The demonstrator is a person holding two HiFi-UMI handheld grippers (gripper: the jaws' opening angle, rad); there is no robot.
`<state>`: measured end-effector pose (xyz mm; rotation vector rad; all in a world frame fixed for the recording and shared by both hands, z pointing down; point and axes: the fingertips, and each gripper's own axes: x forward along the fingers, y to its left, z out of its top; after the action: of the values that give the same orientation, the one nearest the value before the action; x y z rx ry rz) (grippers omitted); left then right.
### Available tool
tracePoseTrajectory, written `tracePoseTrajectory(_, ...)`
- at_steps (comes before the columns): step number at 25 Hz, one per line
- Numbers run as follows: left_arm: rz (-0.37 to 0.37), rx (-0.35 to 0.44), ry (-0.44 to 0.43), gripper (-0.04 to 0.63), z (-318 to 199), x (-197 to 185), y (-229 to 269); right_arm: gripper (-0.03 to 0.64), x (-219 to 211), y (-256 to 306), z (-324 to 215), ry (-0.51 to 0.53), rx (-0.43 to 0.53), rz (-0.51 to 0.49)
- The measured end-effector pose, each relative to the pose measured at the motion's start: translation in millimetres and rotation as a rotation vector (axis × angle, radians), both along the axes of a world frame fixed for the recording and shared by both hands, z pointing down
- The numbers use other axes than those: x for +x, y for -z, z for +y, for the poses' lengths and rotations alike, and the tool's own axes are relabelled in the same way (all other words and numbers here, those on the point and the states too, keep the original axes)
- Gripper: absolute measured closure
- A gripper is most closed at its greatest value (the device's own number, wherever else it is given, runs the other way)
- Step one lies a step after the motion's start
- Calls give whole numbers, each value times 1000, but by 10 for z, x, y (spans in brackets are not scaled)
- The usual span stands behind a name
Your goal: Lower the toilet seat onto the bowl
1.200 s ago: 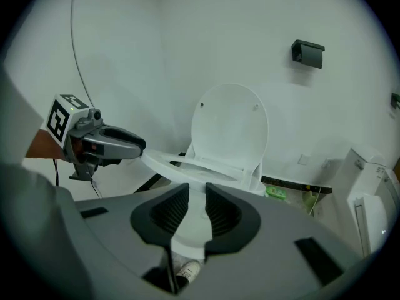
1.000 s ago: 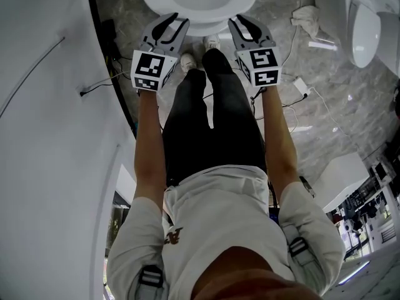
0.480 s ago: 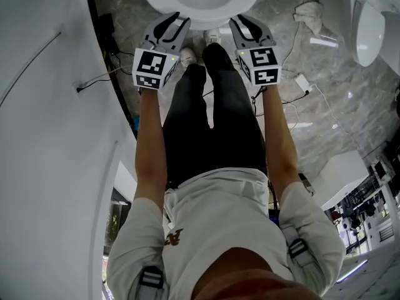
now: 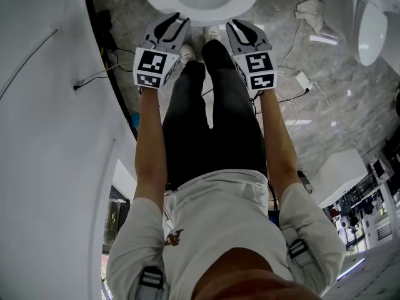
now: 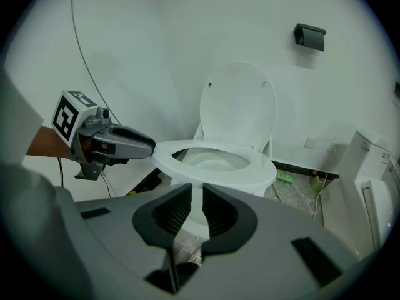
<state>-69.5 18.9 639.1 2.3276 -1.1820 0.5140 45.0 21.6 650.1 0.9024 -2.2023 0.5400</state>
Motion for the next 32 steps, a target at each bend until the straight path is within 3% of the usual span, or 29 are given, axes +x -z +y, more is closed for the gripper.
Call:
tracePoseTrajectory(10,6,-41,13,488,127,-2,-273,549,-94,-31,85,-5,19,-51)
tracePoseTrajectory(32,13,-118,38,495,301,17,-791,549,-165,-643,179,5,-58,-21)
